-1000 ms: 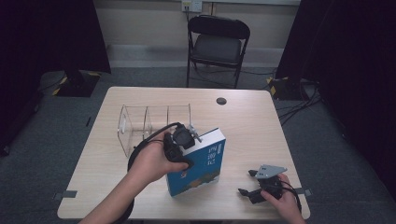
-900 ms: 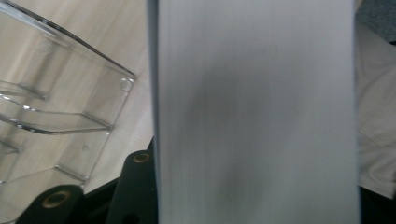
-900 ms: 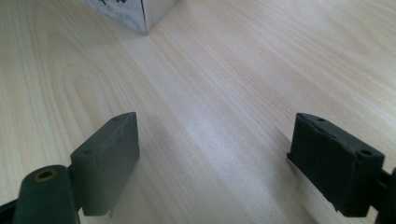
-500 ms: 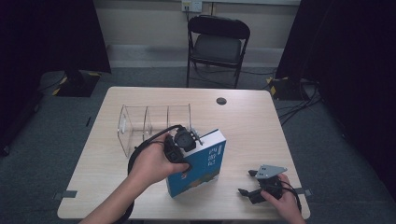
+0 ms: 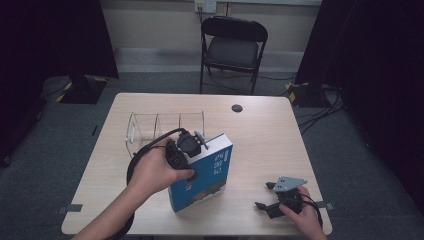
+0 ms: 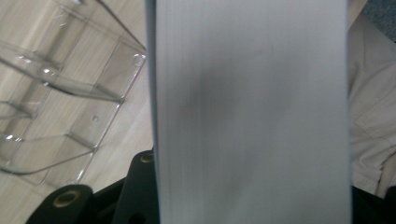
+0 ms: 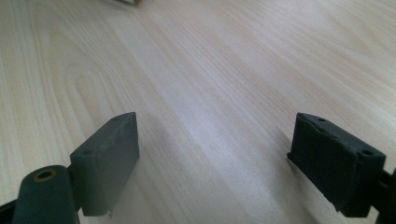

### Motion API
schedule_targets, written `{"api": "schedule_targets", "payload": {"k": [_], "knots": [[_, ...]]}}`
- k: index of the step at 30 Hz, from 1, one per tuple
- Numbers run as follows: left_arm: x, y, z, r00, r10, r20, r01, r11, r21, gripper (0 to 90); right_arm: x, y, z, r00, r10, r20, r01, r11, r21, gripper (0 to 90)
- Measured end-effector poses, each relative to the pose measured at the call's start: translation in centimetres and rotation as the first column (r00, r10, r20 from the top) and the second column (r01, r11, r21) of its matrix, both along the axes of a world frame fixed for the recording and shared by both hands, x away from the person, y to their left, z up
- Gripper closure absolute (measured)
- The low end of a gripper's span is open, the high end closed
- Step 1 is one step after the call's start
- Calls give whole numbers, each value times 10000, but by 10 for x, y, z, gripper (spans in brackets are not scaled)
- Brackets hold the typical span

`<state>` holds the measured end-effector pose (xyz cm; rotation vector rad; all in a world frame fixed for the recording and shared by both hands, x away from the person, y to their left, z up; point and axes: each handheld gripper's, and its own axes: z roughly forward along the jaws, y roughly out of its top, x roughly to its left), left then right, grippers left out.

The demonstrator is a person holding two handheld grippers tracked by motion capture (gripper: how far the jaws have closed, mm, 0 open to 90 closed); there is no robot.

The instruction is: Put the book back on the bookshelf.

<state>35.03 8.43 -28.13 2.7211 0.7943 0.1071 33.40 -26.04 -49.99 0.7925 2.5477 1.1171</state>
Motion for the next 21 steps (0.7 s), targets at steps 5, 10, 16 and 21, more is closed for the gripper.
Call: {"api": "schedule_targets", "payload": {"k": [5,10,16,21], "knots": [[3,13,6,9997,221,-116,-221,9998,-11,618,0,0,0,10000,-2,-4,2,10000,-5,145],[7,22,12,9988,467,-176,-466,9989,30,618,0,0,0,10000,0,-8,0,10000,0,145],[12,32,14,9970,716,-295,-713,9974,132,617,0,0,0,10000,17,-17,-17,10000,-5,145],[17,41,16,9935,1075,-385,-1074,9942,25,618,0,0,0,10000,15,-19,-15,10000,-10,145]]}}
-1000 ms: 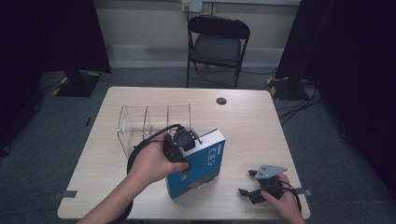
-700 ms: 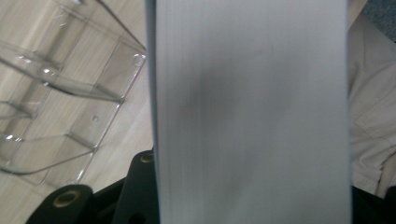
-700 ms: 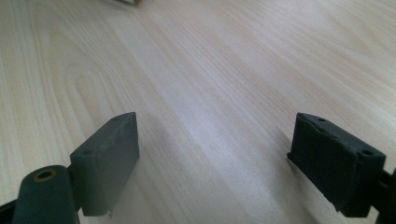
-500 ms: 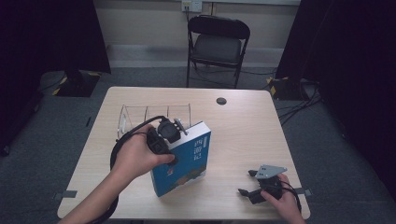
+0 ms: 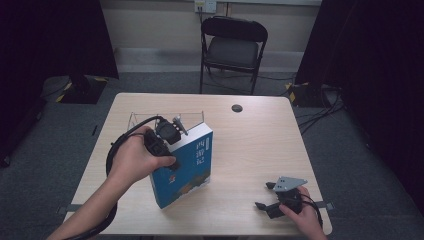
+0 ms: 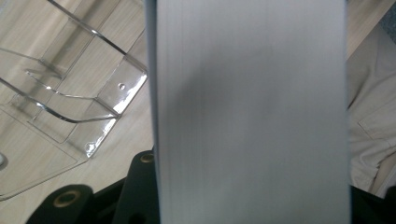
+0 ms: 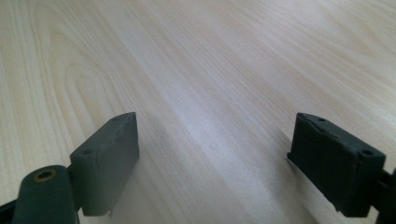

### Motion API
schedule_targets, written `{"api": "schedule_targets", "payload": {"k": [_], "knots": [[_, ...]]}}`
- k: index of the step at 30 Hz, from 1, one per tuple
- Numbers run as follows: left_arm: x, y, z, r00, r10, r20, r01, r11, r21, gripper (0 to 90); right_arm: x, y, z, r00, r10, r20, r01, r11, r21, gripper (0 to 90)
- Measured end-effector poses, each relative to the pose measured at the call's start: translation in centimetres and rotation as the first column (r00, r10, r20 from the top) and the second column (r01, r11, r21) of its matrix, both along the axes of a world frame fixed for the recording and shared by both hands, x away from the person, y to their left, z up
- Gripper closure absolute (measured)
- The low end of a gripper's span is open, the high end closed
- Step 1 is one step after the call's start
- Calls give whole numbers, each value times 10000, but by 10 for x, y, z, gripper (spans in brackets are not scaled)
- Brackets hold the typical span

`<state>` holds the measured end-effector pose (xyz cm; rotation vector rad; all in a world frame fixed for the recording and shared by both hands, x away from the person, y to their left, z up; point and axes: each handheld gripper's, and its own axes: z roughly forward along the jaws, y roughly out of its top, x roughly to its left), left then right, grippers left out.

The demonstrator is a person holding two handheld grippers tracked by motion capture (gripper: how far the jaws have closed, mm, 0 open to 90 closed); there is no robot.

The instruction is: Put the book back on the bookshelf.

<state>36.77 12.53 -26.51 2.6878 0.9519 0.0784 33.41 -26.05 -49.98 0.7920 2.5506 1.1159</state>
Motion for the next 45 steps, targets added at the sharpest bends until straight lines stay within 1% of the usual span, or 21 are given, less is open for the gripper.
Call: {"api": "schedule_targets", "payload": {"k": [4,5,6,9,10,12,13,14,15,16,17,18,21,22,26,28,31,35,39,41,45], "knots": [[4,8,3,9995,304,31,-303,9994,-180,618,0,0,0,10000,2,-1,-2,10000,1,145],[4,9,4,9991,426,19,-426,9990,-103,618,0,0,0,10000,4,1,-4,10000,3,145],[4,10,3,9987,507,31,-507,9986,-175,618,0,0,0,10000,2,0,-2,10000,1,145],[7,14,4,9975,702,-83,-703,9975,-79,618,0,0,0,10000,1,-2,-1,10000,3,145],[8,15,4,9962,864,-88,-865,9962,-90,618,0,0,0,10000,3,0,-3,10000,4,145],[10,18,2,9952,971,-116,-973,9950,-206,618,0,0,0,10000,-6,-14,6,10000,6,145],[11,20,3,9953,954,-154,-956,9953,-124,618,0,0,0,10000,2,2,-2,10000,2,145],[11,20,2,9943,1060,-100,-1062,9942,-189,618,0,0,0,10000,0,-2,0,10000,3,145],[12,22,3,9942,1059,-177,-1062,9942,-146,618,0,0,0,10000,1,-2,-1,10000,3,145],[13,22,2,9935,1129,-148,-1132,9933,-212,618,0,0,0,10000,-1,-4,1,10000,4,145],[15,23,2,9921,1224,-259,-1228,9923,-148,618,0,0,0,10000,1,-2,-1,10000,2,145],[15,23,1,9904,1361,-253,-1365,9906,-133,618,0,0,0,10000,0,-3,0,10000,3,145],[19,22,0,9890,1435,-371,-1432,9896,101,618,0,0,0,10000,1,-2,-1,10000,3,145],[21,22,0,9872,1526,-457,-1520,9882,164,618,0,0,0,10000,1,-2,-1,10000,3,145],[24,20,0,9858,1588,-544,-1576,9872,257,617,0,0,0,10000,1,-2,-1,10000,4,145],[26,20,1,9827,1749,-611,-1734,9844,288,618,0,0,0,10000,1,-3,-1,10000,4,145],[28,17,3,9816,1812,-610,-1788,9830,429,618,0,0,0,10000,0,-4,0,10000,5,145],[33,18,4,9754,2046,-817,-2024,9787,344,618,0,0,0,10000,2,-4,-2,10000,3,145],[35,17,7,9717,2252,-706,-2234,9742,325,618,0,0,0,10000,1,-5,-1,10000,3,145],[36,17,10,9661,2445,-834,-2433,9696,251,618,0,0,0,10000,1,-7,-1,10000,4,145],[40,16,14,9610,2633,-846,-2621,9647,244,618,0,0,0,10000,1,-6,-1,10000,2,145]]}}
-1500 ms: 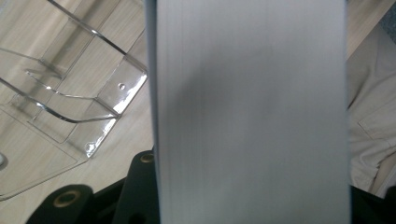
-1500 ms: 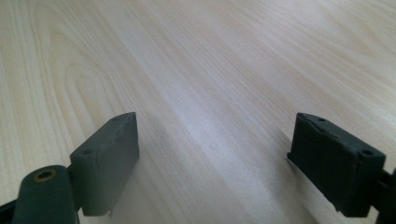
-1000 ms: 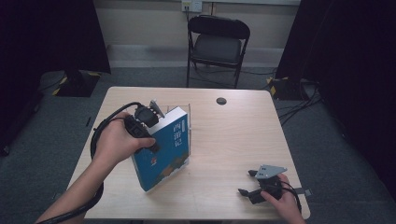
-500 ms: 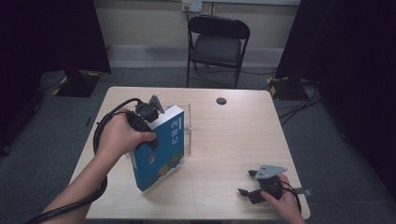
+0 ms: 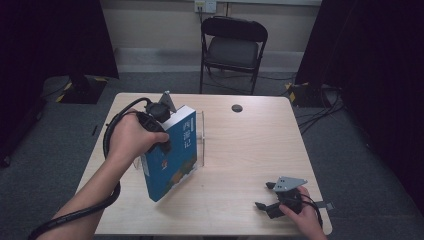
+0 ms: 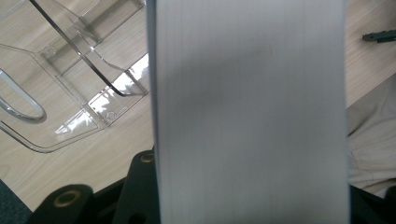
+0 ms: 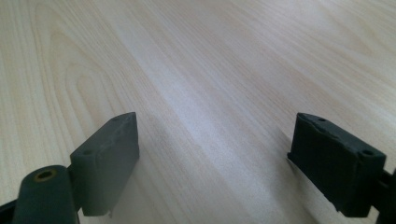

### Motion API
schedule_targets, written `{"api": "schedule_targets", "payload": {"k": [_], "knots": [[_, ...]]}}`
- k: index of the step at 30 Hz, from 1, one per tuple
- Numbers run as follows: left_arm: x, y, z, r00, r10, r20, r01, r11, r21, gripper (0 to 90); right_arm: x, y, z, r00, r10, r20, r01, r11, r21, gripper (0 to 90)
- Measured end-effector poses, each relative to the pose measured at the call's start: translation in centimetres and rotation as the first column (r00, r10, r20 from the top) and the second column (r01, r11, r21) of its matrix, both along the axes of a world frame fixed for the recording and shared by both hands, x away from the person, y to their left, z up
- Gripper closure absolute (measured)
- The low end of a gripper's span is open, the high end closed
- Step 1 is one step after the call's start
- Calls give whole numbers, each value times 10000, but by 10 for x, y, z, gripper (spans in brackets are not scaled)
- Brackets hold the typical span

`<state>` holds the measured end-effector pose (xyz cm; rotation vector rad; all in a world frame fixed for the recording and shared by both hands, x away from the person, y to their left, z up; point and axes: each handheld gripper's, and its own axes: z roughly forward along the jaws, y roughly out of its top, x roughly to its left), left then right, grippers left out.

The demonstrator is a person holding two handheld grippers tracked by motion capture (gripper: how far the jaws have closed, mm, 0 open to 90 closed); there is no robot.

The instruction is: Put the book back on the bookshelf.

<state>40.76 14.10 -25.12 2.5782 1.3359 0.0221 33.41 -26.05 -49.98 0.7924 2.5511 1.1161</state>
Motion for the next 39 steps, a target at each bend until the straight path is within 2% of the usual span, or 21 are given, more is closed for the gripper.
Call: {"api": "schedule_targets", "payload": {"k": [3,9,16,20,23,24,27,28,29,30,31,32,33,35,36,37,38,39], "knots": [[2,-3,3,9999,-87,107,86,9999,147,618,0,0,0,10000,-1,-1,1,10000,1,145],[8,-4,3,9995,286,162,-283,9995,-169,618,0,0,0,10000,2,2,-2,10000,0,145],[16,-10,1,9994,336,104,-336,9994,-38,618,0,0,0,10000,1,-1,-1,10000,-1,145],[21,-12,-1,9975,688,137,-684,9973,-261,618,0,0,0,10000,11,-10,-11,10000,-17,145],[25,-12,-1,9983,560,182,-556,9982,-215,618,0,0,0,10000,33,-4,-33,10000,-23,145],[25,-15,-2,9971,731,199,-727,9971,-219,618,0,0,0,10000,33,-5,-33,10000,-20,145],[28,-16,-2,9977,646,200,-642,9978,-178,618,0,0,0,10000,36,1,-36,10000,-22,145],[29,-16,-3,9950,983,151,-977,9945,-371,618,0,0,0,10000,36,-2,-36,10000,-20,145],[30,-16,-3,9945,1029,167,-1022,9939,-411,618,0,0,0,10000,36,0,-36,10000,-22,145],[31,-15,-2,9946,1014,204,-1005,9941,-416,618,0,0,0,10000,36,-1,-36,10000,-20,145],[33,-14,-2,9965,797,244,-786,9961,-406,618,0,0,0,10000,34,2,-34,10000,-22,145],[32,-17,-2,9938,1086,232,-1075,9932,-456,618,0,0,0,10000,34,3,-34,10000,-24,144],[35,-16,-2,9965,803,252,-792,9960,-405,618,0,0,0,10000,37,3,-37,10000,-22,145],[36,-18,-2,9964,811,243,-801,9960,-396,618,0,0,0,10000,36,4,-36,10000,-22,145],[35,-19,-4,9918,1265,179,-1253,9907,-537,617,0,0,0,10000,38,2,-38,10000,-20,145],[37,-18,-4,9943,1037,236,-1025,9936,-480,617,0,0,0,10000,37,4,-37,10000,-24,145],[38,-19,-6,9931,1125,329,-1108,9927,-483,617,0,0,0,10000,37,5,-37,10000,-23,144],[36,-21,-8,9887,1477,264,-1458,9873,-635,617,0,0,0,10000,35,4,-35,10000,-22,145]]}}
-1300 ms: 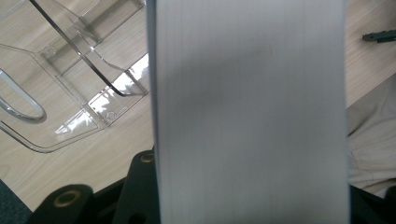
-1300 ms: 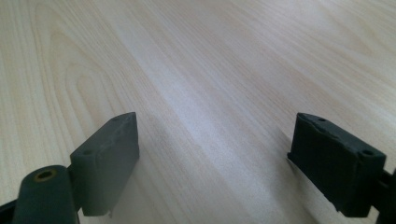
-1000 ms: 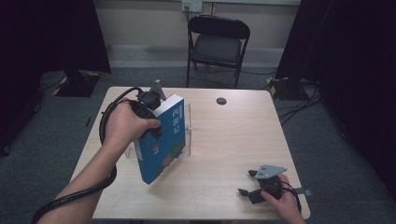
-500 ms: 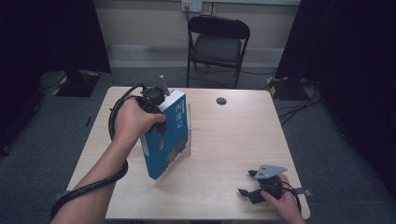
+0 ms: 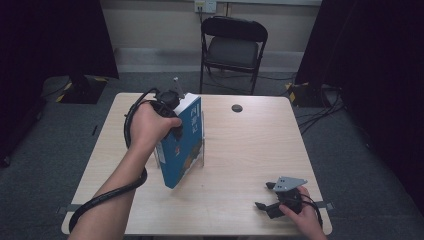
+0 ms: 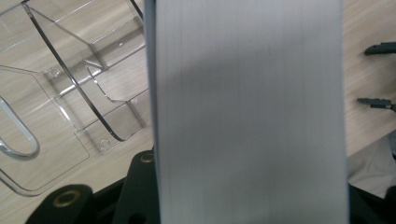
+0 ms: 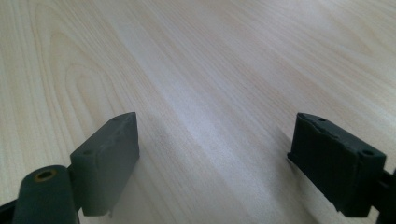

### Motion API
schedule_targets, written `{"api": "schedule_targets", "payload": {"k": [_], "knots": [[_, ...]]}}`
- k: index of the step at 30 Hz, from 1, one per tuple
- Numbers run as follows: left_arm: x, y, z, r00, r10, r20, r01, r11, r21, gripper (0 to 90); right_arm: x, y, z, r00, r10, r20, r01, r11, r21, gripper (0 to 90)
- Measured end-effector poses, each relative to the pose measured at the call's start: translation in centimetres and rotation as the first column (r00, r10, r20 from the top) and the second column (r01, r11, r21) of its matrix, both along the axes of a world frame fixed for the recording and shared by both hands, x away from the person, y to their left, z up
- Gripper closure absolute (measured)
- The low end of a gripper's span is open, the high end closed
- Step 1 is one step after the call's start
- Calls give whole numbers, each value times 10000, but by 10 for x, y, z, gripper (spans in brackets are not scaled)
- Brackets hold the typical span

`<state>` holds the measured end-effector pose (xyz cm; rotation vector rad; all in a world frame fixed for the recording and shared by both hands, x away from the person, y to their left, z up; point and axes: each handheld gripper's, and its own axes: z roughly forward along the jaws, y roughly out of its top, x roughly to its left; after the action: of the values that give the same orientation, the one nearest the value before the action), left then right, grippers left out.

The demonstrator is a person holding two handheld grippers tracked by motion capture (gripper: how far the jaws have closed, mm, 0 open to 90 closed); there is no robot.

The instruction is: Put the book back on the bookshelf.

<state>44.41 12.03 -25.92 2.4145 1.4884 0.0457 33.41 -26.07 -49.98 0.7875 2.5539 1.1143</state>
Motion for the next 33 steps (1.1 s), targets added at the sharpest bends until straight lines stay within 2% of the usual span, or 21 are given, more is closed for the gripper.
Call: {"api": "schedule_targets", "payload": {"k": [2,3,5,6,7,8,9,12,15,17,18,19,21,22,23,24,25,27,28,32,33], "knots": [[1,0,-3,9995,-298,138,296,9995,109,617,0,0,0,10000,-1,0,1,10000,-3,145],[0,-2,-5,10000,60,69,-60,10000,17,617,0,0,0,10000,0,-4,0,10000,2,144],[0,-2,-9,9999,113,85,-114,9999,42,617,0,0,0,10000,3,-2,-3,10000,0,145],[2,-1,-11,9998,-155,130,154,9998,109,617,0,0,0,10000,-1,-7,1,10000,-3,145],[2,-2,-13,9998,-142,135,140,9998,149,617,0,0,0,10000,8,7,-8,10000,-4,145],[-1,-6,-16,9992,383,57,-383,9993,42,617,0,0,0,10000,-16,10,16,10000,1,145],[-1,-7,-18,9994,342,-39,-342,9993,121,617,0,0,0,10000,-14,12,14,10000,3,145],[-2,-9,-21,9999,87,92,-90,9996,274,616,0,0,0,10000,-11,12,11,10000,5,144],[-3,-10,-22,9999,145,69,-147,9994,318,615,0,0,0,10000,-12,-1,12,10000,7,144],[-4,-12,-22,10000,-35,94,30,9987,504,614,0,0,0,10000,-12,2,12,10000,2,144],[-3,-11,-21,9990,-443,79,436,9965,714,613,0,0,0,10000,-10,2,10,10000,5,143],[-4,-12,-21,9982,-588,-137,598,9943,879,613,0,0,0,10000,-4,7,4,10000,4,144],[-5,-14,-23,9969,-546,-574,608,9917,1129,612,0,0,0,10000,7,-5,-7,10000,-1,144],[-5,-13,-23,9937,-708,-871,820,9876,1335,612,0,0,0,10000,5,-12,-5,10000,-2,144],[-6,-13,-25,9931,-634,-982,768,9872,1398,611,0,0,0,10000,0,-13,0,10000,-3,144],[-8,-12,-26,9921,-616,-1093,765,9875,1378,611,0,0,0,10000,1,-12,-1,10000,-4,144],[-9,-11,-26,9928,-653,-1000,776,9892,1243,611,0,0,0,10000,-2,-20,2,10000,-4,144],[-10,-7,-26,9930,-861,-813,956,9879,1222,611,0,0,0,10000,-10,1,10,10000,2,144],[-12,-8,-27,9941,-738,-790,831,9892,1206,611,0,0,0,10000,-15,-7,15,10000,5,144],[-13,-5,-28,9936,-722,-868,816,9906,1096,608,0,0,0,10000,-17,-7,17,10000,2,143],[-12,-3,-27,9915,-930,-910,1029,9884,1114,606,0,0,0,10000,-16,-5,16,10000,1,143]]}}
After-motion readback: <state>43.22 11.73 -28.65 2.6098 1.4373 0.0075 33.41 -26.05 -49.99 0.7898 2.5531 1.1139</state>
